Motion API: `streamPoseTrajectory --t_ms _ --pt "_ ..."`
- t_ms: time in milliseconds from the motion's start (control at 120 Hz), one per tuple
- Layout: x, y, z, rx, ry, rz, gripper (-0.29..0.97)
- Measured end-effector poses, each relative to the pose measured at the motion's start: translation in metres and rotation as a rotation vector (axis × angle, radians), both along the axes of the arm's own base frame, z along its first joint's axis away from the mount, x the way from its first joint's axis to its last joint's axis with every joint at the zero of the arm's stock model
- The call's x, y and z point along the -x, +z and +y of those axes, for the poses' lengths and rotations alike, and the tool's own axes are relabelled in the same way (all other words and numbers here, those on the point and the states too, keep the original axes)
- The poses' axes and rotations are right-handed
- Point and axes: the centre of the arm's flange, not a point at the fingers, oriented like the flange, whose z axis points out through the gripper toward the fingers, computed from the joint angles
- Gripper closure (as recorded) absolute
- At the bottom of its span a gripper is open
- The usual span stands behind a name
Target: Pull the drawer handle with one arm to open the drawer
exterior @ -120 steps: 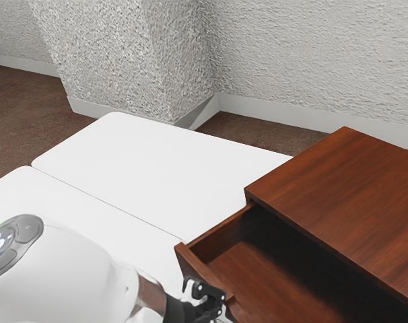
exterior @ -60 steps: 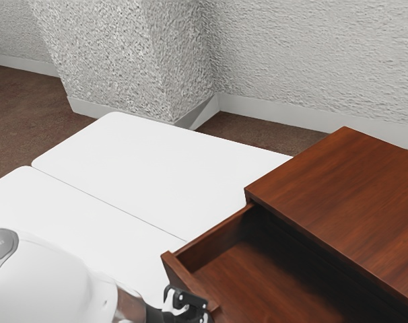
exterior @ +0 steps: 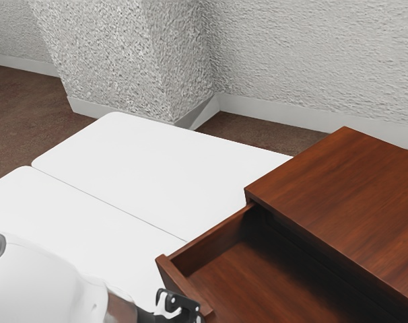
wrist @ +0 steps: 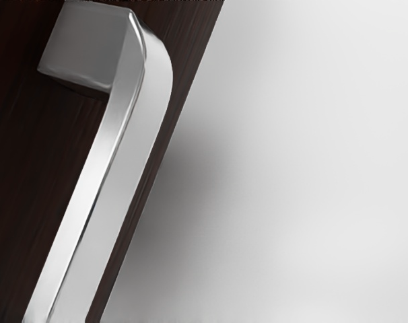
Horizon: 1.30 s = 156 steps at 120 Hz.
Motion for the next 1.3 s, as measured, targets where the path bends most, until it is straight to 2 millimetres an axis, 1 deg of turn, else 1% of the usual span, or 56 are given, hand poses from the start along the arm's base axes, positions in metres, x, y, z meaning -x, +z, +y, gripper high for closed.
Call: streamPoseTrajectory --t_ms 142,208,375,542,642,692,750,908,950,1083,1158,1300 --pt "0.0 0.004 0.0 0.01 0.002 -0.008 0.01" --pt "0.001 0.009 0.0 0.016 0.002 -0.018 0.03" --pt "0.004 0.021 -0.004 0.024 -0.006 -0.043 0.03" --pt "0.004 0.05 -0.01 0.022 0.013 -0.091 0.02" --pt "0.004 0.08 -0.01 0.041 0.029 -0.105 0.01" --pt "0.002 0.089 -0.004 0.041 0.065 -0.09 0.01" --pt "-0.002 0.094 0.006 0.037 0.114 -0.062 0.01" --pt "-0.006 0.092 0.02 0.007 0.226 0.001 0.0" --pt "-0.009 0.095 0.021 0.007 0.253 0.007 0.0" --pt "-0.021 0.12 0.018 0.038 0.322 -0.002 0.0" --pt "-0.025 0.125 0.016 0.065 0.363 0.002 0.0" --pt "-0.027 0.126 0.015 0.125 0.464 0.03 0.0"
